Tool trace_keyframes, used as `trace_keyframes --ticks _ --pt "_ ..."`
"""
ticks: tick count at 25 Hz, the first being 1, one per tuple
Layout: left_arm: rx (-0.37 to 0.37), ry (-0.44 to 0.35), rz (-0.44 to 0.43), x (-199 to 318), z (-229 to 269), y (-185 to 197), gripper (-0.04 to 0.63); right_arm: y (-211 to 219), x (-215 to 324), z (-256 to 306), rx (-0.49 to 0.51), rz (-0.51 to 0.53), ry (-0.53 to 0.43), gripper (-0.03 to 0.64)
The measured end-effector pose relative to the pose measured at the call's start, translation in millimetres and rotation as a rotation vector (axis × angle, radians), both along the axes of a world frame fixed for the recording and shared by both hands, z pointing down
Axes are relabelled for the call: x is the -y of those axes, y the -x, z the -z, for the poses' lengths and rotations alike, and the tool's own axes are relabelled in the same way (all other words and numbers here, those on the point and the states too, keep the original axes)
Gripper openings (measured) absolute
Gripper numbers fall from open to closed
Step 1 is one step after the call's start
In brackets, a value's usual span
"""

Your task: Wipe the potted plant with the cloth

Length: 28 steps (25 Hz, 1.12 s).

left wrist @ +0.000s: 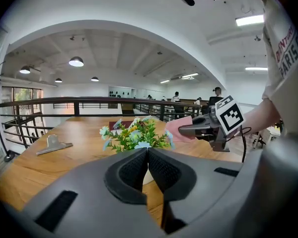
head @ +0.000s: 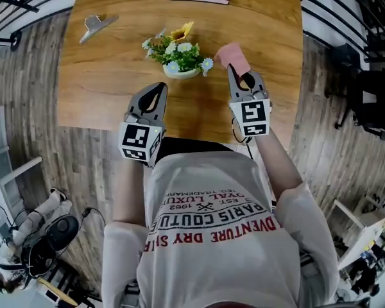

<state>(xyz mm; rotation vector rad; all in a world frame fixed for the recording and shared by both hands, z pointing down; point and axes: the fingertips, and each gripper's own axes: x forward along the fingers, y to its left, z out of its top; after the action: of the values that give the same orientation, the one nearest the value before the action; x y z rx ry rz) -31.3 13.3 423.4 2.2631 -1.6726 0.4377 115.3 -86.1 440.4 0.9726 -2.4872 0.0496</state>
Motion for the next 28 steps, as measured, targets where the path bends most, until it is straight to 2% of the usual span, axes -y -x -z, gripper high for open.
trace_keyframes --ticks 6,13,16,23,28 --pt "-0.049 0.039 0.029 29.5 -33.2 13.2 0.017 28.2 8.3 -42.5 -0.071 0.123 -0.006 0.035" --pt "-0.017 0.079 -0.047 45.0 -57.1 12.1 0.017 49.9 6.0 -77.2 -0.141 0.196 0.002 0.035" --pt "0.002 0.071 -0.091 48.2 -58.8 9.9 0.017 57.0 1.5 -87.5 -0.173 0.243 -0.003 0.035" --pt "-0.041 0.090 -0.112 51.8 -58.6 9.9 0.017 69.3 -12.2 -98.8 -0.281 0.377 -0.097 0.035" --pt "-0.038 0.110 -0.135 48.8 -59.4 8.9 0.015 67.0 -24.3 -101.4 -0.285 0.388 -0.066 0.035"
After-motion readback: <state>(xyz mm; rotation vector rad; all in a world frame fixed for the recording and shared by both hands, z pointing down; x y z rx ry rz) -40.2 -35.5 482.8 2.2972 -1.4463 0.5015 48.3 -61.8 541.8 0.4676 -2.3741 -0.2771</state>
